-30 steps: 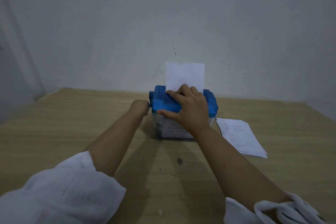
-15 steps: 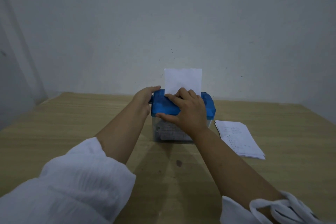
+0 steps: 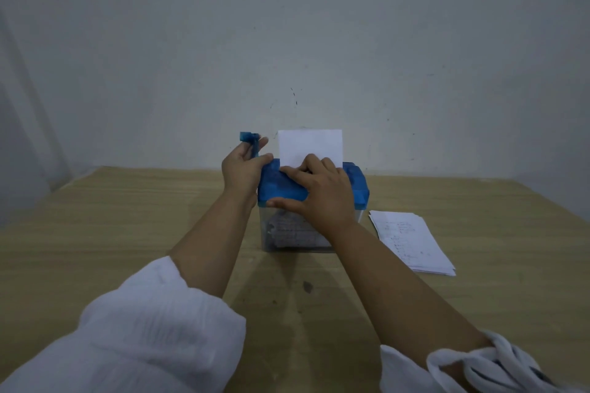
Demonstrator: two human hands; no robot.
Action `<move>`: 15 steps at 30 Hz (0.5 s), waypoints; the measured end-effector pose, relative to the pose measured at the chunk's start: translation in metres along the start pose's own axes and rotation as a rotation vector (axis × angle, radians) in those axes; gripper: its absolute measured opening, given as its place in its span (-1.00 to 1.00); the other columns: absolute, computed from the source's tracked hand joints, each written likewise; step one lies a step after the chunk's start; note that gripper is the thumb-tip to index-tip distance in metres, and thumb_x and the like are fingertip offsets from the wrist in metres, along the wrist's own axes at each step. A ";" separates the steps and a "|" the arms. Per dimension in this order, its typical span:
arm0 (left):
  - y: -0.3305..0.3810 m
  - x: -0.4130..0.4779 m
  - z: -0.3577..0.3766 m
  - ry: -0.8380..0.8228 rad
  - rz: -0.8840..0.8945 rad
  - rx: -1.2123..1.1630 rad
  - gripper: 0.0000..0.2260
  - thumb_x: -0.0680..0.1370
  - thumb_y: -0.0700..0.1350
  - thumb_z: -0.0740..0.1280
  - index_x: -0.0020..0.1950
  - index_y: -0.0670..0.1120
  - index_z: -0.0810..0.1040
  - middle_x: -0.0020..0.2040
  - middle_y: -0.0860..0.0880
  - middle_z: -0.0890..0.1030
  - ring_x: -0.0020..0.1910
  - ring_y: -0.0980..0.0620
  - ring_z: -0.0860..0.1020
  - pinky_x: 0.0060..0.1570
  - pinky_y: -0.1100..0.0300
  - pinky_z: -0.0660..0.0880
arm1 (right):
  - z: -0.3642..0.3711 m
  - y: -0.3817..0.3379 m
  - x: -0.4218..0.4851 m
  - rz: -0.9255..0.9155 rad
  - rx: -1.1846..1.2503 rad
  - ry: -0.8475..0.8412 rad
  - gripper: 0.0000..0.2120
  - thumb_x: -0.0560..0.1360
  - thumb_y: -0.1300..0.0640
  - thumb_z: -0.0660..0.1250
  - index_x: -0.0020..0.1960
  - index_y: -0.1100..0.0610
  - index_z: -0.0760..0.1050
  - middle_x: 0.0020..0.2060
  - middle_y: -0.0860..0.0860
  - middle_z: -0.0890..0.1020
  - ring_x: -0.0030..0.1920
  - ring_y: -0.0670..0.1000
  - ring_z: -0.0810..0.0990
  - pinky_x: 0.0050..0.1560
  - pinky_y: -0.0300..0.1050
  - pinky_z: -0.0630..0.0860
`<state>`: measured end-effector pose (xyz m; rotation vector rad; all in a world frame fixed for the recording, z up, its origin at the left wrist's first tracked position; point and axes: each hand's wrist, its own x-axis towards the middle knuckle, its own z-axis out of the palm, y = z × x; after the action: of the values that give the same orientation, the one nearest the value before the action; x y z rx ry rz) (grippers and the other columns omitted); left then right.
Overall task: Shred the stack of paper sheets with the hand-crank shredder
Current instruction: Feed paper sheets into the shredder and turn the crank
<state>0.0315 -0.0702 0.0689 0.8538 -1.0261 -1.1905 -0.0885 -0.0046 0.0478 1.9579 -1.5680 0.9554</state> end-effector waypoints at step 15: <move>0.019 -0.053 -0.003 0.175 -0.022 -0.143 -0.82 0.59 -0.13 0.23 -0.20 -0.10 0.53 -0.14 0.07 0.64 -0.20 0.27 0.52 -0.28 0.47 0.41 | -0.016 -0.004 0.002 0.075 0.033 -0.217 -0.40 0.37 -0.32 0.32 0.32 -0.06 0.45 0.01 -0.01 0.45 0.05 0.01 0.39 -0.01 -0.12 0.22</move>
<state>0.0372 -0.0141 0.0763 0.8425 -0.7821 -1.1710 -0.0878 0.0062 0.0603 2.0974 -1.7653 0.8248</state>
